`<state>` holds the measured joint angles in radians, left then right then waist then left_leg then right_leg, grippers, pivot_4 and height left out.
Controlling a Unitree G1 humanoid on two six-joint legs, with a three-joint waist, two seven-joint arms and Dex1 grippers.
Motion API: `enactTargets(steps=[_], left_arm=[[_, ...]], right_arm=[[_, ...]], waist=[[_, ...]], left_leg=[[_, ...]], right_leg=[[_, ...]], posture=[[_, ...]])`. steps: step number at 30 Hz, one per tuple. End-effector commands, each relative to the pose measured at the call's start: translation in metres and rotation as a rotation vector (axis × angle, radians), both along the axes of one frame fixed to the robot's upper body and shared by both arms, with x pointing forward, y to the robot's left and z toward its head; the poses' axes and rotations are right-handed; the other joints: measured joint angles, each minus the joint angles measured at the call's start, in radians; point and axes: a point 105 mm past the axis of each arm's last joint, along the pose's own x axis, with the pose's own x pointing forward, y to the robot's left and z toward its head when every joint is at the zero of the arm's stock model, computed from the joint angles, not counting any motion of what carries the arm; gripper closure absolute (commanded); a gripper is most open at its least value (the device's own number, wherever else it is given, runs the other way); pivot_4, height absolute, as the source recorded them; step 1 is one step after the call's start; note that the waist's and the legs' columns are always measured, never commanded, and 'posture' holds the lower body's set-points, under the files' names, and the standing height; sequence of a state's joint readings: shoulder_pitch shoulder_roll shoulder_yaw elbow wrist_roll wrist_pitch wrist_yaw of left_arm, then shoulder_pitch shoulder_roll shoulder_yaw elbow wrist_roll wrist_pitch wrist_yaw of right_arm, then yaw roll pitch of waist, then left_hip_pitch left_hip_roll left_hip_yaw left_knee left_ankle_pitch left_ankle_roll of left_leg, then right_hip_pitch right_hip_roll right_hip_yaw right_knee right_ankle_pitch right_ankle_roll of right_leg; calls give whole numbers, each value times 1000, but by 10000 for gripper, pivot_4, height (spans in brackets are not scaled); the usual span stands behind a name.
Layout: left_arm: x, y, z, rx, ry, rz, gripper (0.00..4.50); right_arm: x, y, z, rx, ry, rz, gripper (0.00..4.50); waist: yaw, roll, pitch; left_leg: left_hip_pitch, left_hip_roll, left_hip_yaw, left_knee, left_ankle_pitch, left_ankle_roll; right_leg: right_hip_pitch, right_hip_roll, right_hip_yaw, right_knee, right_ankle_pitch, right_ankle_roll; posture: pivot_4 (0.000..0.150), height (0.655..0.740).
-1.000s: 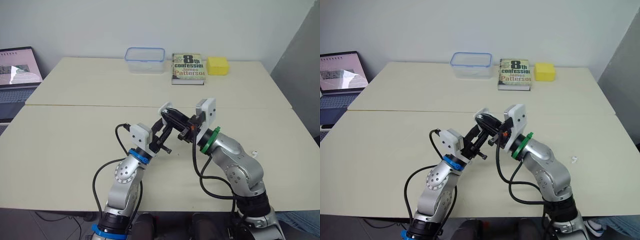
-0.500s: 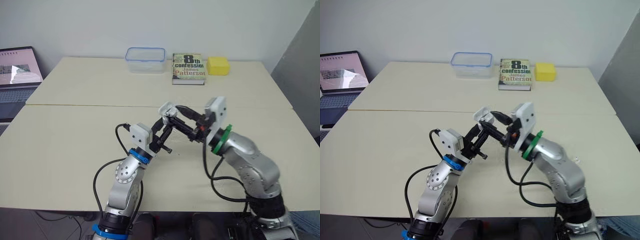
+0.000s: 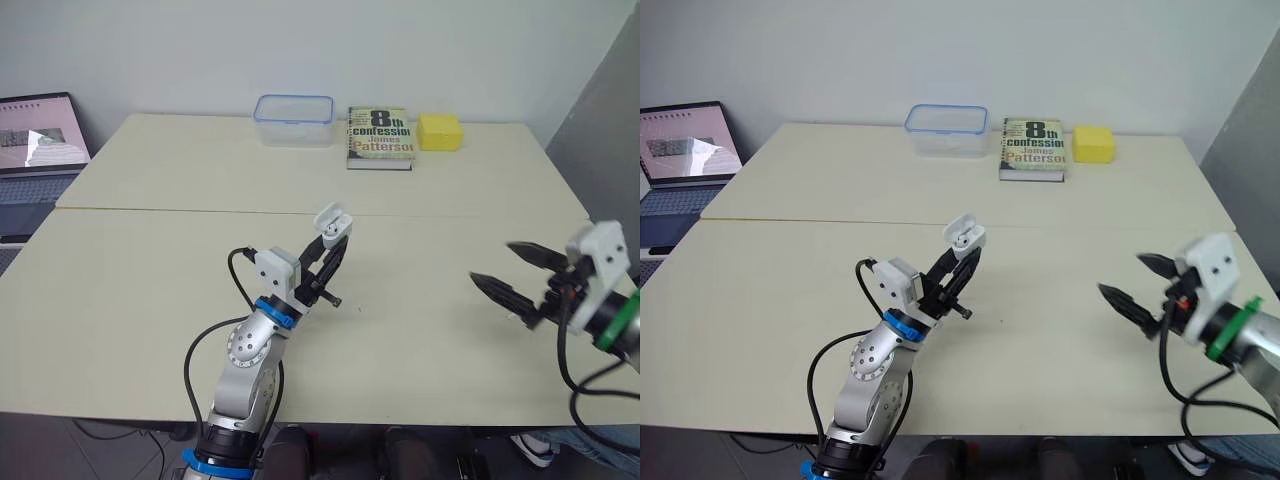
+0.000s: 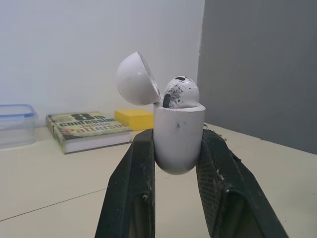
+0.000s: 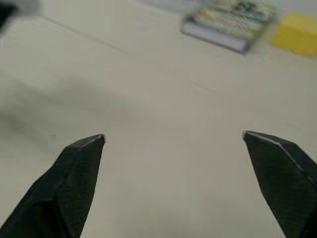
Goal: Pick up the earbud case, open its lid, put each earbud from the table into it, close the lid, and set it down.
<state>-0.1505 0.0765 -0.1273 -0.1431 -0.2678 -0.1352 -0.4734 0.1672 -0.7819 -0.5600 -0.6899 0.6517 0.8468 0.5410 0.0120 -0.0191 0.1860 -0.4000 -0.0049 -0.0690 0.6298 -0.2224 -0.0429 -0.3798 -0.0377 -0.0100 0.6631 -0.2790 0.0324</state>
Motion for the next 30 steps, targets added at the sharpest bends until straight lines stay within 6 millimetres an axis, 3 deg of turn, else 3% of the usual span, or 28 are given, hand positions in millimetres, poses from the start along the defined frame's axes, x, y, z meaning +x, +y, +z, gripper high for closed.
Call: enactTargets(steps=[1,13,23,30], left_arm=[[-2,1,8,-9,-35,-12,37362],[1,4,9,7,-38,-13,37362],[-1,0,8,18,-31,-21,37362],[-2,-1,6,22,-25,-19,37362]], right_arm=[[-6,-10,6,-69,-40,-121,0],[-11,-26,-21,-39,72,-388,0],[28,-20,-61,47,116,-608,0],[39,-15,-88,54,123,-708,0]], waist=[[-5,0,0],[-4,0,0],[-12,1,0],[-14,1,-1]], left_leg=[[0,0,0,0,0,0],[-1,0,0,0,0,0],[-1,0,-1,-1,0,0],[-1,0,-1,-1,0,0]], right_leg=[[0,0,0,0,0,0],[0,0,0,-2,0,0],[-1,0,0,-1,0,0],[-1,0,0,-1,0,0]], posture=[[1500,7400],[1500,7400],[1500,7400],[1500,7400]])
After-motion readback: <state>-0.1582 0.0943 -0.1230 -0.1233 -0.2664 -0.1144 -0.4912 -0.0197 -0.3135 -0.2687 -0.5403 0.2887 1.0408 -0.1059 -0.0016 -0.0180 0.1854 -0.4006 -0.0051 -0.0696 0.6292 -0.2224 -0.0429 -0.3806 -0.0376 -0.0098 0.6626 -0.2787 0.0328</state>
